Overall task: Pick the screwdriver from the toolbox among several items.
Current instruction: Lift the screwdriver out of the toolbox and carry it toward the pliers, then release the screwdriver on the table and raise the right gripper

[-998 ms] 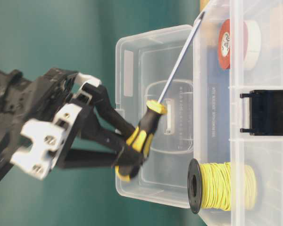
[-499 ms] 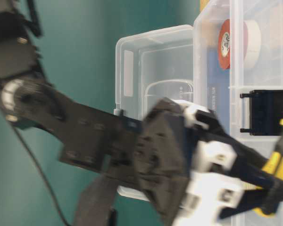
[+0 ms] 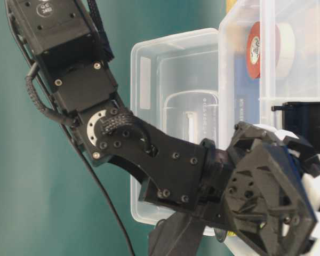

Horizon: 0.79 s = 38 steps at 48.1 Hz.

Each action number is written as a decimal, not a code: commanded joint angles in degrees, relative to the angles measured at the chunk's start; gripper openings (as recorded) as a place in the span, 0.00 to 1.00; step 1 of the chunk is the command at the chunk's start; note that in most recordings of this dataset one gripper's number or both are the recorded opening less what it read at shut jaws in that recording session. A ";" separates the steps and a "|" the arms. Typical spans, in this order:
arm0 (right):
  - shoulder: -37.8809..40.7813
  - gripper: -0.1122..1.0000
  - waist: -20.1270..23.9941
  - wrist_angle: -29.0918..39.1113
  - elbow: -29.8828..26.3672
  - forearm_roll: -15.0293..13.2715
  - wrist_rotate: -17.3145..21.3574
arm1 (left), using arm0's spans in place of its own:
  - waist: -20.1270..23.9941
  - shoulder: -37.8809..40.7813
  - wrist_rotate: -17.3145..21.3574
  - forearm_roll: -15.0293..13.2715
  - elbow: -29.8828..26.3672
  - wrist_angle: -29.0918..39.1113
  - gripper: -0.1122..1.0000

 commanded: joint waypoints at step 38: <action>-35.33 0.78 2.99 4.04 16.44 -22.32 1.58 | 0.09 -2.46 -0.53 -0.09 -0.53 3.52 0.10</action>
